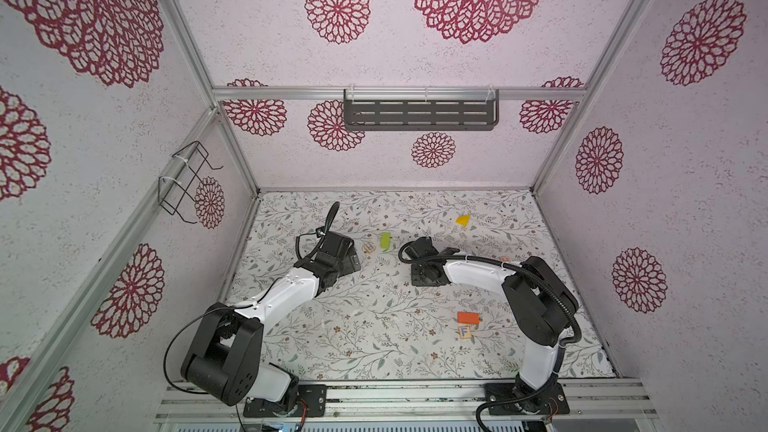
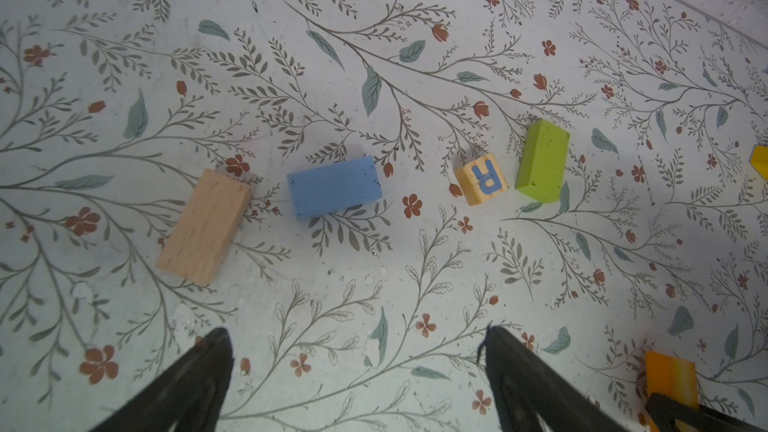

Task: Build the wood block tower
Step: 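Carry the orange block farther from the robot while the left gripper moves over the blocks, then lower the orange block onto the table and open the right gripper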

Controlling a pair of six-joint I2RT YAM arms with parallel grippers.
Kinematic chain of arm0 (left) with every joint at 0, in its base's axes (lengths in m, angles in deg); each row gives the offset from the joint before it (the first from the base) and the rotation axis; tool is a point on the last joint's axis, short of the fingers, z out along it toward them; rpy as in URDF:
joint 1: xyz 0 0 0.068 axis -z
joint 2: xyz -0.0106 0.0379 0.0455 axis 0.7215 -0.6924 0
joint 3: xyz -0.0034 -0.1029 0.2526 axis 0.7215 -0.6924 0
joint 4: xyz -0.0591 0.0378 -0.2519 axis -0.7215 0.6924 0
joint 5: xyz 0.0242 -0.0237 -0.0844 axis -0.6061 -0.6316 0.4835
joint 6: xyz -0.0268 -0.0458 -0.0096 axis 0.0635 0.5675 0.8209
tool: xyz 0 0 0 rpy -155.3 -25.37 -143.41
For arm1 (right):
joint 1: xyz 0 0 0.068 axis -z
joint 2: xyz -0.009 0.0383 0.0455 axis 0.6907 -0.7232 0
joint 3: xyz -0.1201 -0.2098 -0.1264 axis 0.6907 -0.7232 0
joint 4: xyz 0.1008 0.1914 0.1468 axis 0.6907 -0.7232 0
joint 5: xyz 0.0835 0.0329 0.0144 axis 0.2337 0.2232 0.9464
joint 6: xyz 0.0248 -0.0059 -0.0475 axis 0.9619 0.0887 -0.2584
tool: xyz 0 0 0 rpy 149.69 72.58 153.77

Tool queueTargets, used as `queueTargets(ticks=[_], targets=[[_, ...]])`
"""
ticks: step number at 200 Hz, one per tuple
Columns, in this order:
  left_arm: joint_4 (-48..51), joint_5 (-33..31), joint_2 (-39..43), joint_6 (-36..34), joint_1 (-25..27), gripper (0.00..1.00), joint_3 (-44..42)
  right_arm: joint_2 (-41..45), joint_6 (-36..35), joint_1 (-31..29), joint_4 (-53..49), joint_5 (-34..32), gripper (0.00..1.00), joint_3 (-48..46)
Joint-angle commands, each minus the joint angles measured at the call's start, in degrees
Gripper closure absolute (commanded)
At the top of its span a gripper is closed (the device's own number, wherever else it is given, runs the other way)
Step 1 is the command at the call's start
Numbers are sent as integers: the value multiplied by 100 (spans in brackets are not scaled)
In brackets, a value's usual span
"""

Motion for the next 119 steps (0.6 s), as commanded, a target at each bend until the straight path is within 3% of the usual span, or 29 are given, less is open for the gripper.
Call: queueTargets(ticks=[1, 68, 119], targets=[[-59, -40, 98, -23, 15, 3, 98, 15, 38, 40, -56, -4, 75, 48], [-4, -3, 137, -84, 14, 3, 128, 274, -47, 40, 7, -99, 58, -184], [568, 52, 165, -90, 14, 3, 496, 1060, -273, 64, 62, -206, 45, -497]])
